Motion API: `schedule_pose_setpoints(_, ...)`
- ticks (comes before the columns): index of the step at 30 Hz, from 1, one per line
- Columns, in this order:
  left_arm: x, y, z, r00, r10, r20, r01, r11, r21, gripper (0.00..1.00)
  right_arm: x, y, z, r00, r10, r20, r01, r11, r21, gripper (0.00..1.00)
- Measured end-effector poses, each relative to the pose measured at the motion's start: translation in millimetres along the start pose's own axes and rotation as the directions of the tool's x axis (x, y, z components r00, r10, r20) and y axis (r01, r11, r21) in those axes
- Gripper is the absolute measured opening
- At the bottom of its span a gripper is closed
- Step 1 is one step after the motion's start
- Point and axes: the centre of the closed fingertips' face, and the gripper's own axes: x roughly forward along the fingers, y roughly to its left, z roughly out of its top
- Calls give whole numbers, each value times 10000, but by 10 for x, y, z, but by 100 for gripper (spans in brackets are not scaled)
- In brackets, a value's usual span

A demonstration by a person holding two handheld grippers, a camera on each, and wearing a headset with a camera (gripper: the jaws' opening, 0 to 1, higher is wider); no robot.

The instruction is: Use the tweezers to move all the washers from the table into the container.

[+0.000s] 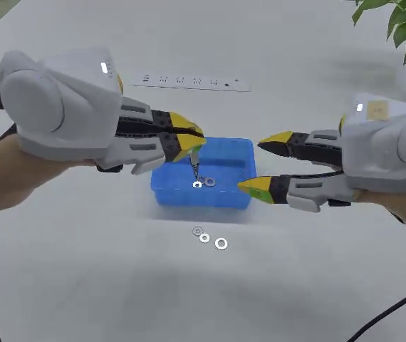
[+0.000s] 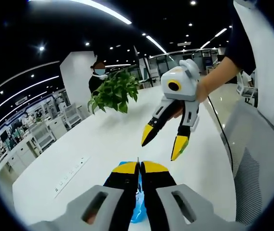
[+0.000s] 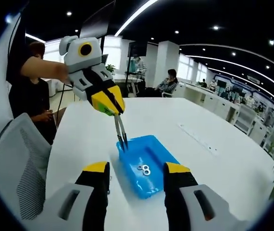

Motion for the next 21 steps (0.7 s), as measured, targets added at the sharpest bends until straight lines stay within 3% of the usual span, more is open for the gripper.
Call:
schedule_pose_setpoints(3,-5,-61,11,9999,-63,81,62,10000,25,6,-105,71,-47,9999,89,86,-90,9999,126,52)
schedule_pose_setpoints(11,3,-349,80,9952,-541,813,532,9985,135,6,-251,335,-132,9985,545,88,-546,9983,207,65)
schedule_pose_setpoints(21,109,-617,-79,9918,-1082,686,1083,9941,25,6,-310,551,-237,9936,1125,-101,-1123,9934,225,75)
